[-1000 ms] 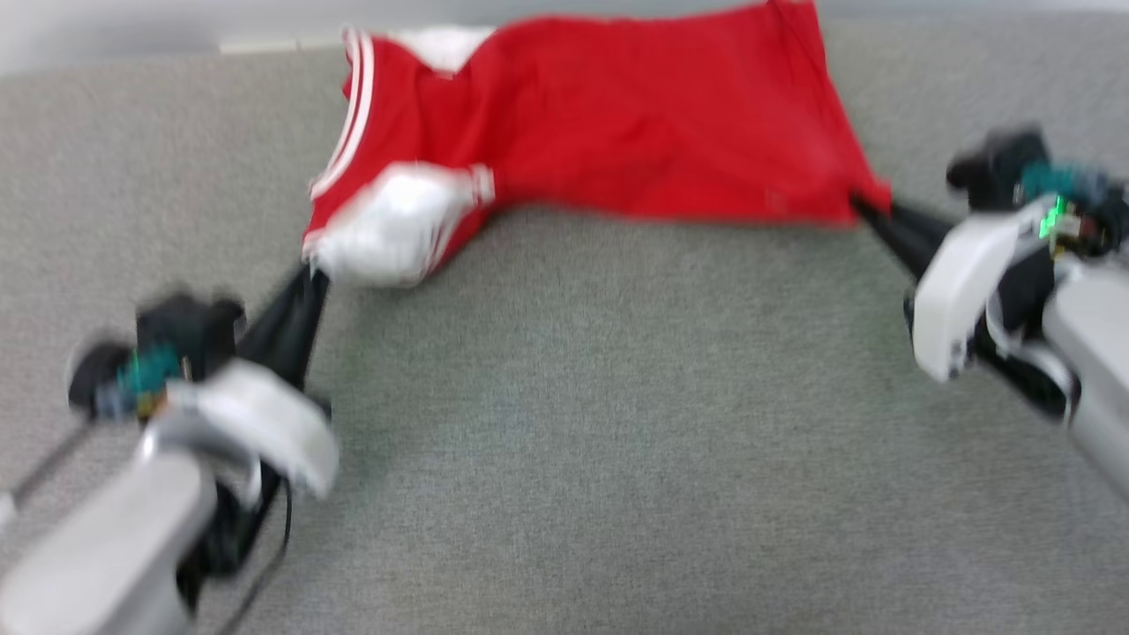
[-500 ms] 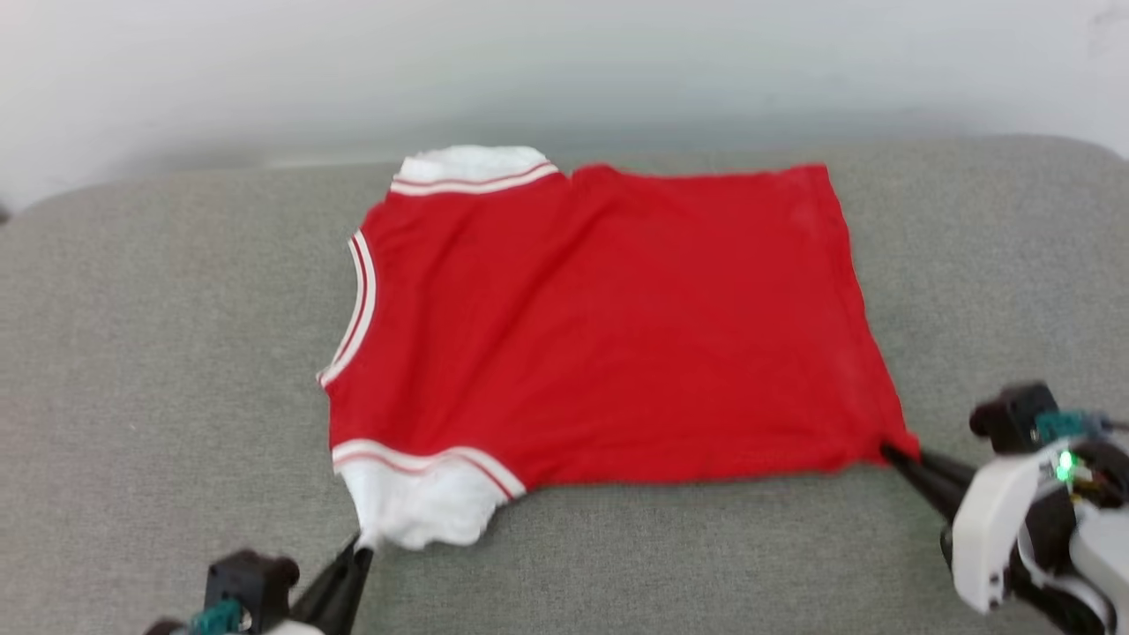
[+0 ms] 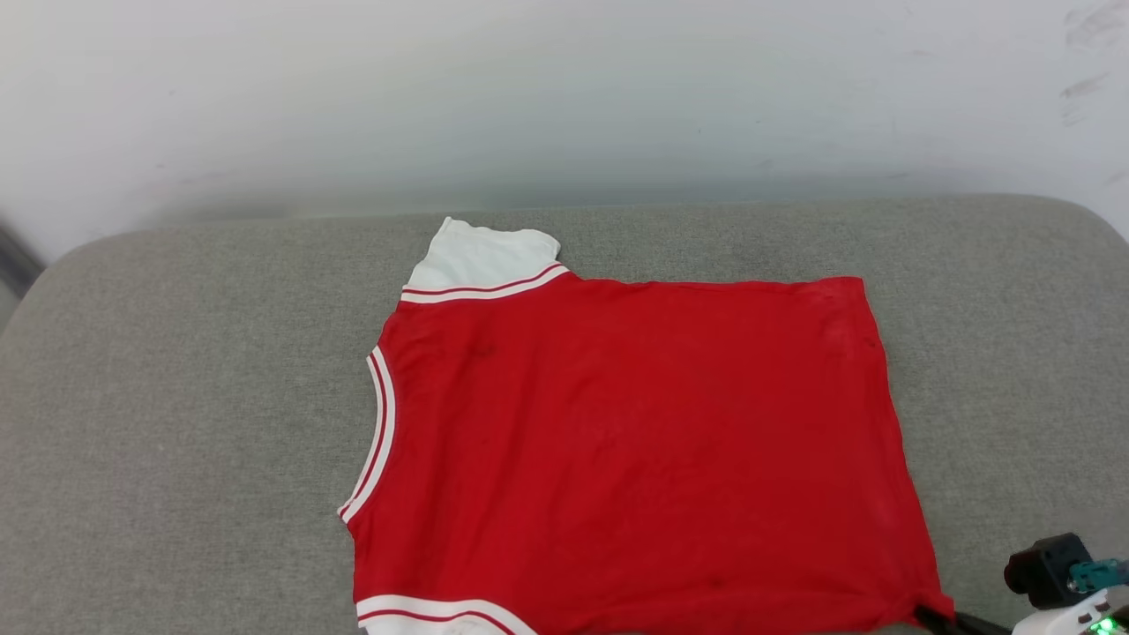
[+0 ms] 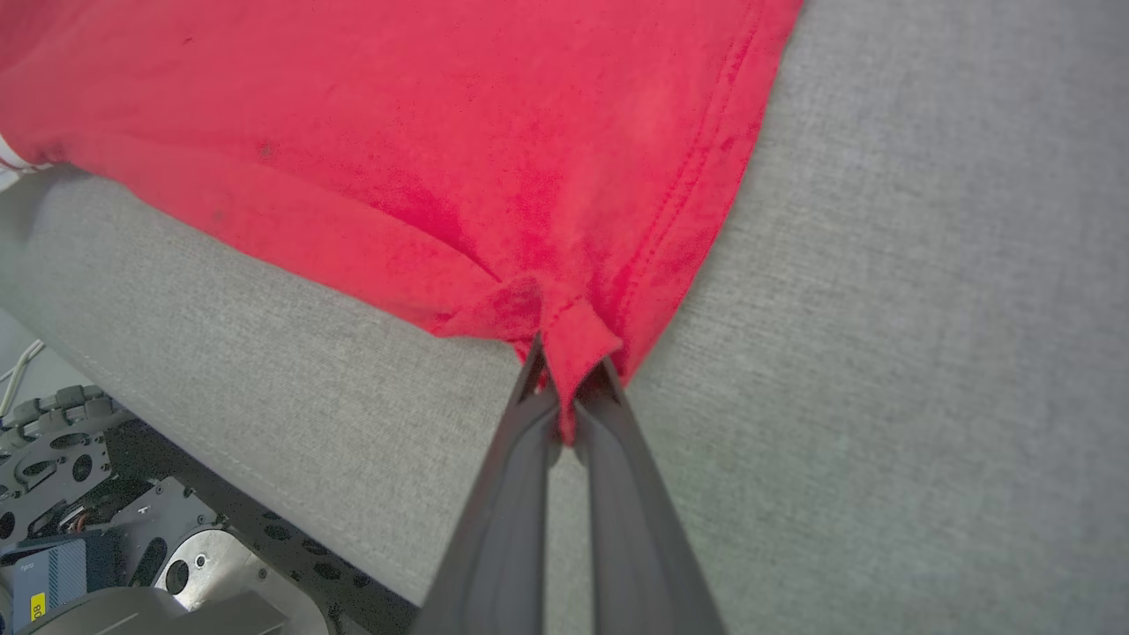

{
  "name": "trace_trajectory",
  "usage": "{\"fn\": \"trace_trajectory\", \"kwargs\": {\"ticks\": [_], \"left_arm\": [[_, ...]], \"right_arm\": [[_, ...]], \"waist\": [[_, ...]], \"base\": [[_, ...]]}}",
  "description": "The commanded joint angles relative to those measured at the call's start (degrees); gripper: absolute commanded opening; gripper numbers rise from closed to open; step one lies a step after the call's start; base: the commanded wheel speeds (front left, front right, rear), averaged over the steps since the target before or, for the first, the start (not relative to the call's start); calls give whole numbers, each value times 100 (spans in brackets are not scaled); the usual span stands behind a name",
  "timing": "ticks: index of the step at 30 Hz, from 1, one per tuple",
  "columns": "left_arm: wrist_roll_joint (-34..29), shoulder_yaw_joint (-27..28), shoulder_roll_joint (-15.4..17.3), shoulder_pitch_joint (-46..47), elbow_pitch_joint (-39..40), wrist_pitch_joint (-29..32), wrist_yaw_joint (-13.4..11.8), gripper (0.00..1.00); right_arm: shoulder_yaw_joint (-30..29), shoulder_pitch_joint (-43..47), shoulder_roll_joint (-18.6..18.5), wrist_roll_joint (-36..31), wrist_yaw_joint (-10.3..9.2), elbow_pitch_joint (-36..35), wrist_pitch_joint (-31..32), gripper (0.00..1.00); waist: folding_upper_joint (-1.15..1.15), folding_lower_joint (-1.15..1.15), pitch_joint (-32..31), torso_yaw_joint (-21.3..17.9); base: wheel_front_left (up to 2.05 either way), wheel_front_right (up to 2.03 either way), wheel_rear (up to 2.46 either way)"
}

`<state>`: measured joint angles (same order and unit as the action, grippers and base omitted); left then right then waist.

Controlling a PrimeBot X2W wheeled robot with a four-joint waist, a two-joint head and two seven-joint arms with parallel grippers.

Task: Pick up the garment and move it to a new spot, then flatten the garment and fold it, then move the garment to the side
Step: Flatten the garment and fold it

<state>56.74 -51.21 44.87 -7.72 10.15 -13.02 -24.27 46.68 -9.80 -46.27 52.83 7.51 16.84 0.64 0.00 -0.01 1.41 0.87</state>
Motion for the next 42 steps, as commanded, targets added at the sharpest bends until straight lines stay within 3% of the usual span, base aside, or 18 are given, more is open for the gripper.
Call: {"fn": "trace_trajectory", "kwargs": {"ticks": [1, 8, 22, 29, 42], "left_arm": [[10, 12, 12, -36, 20, -9, 9, 0], [-232, 119, 64, 527, -116, 18, 167, 0], [-754, 525, 201, 2762, -569, 662, 787, 0], [-875, 537, 126, 3651, -989, 1050, 1174, 0], [-844, 405, -221, 4495, -2483, 1381, 1854, 0]], "right_arm": [[-92, 201, -21, -70, -4, -136, 137, 0], [-915, 413, 146, -398, -4, -582, 561, 0], [-2018, -318, 572, -1081, -4, -1430, 1467, 0], [-2045, -987, 663, -1162, -4, -1448, 1931, 0], [-1375, -2248, 948, -1175, -4, -231, 2320, 0]], "waist": [[0, 1, 11, 0], [0, 1, 167, -1], [0, 1, 872, -139], [0, 1, 1371, -284], [0, 1, 2084, -406]], "base": [[0, 0, 0], [0, 0, 0], [0, 0, 0], [0, 0, 0], [0, 0, 0]]}}
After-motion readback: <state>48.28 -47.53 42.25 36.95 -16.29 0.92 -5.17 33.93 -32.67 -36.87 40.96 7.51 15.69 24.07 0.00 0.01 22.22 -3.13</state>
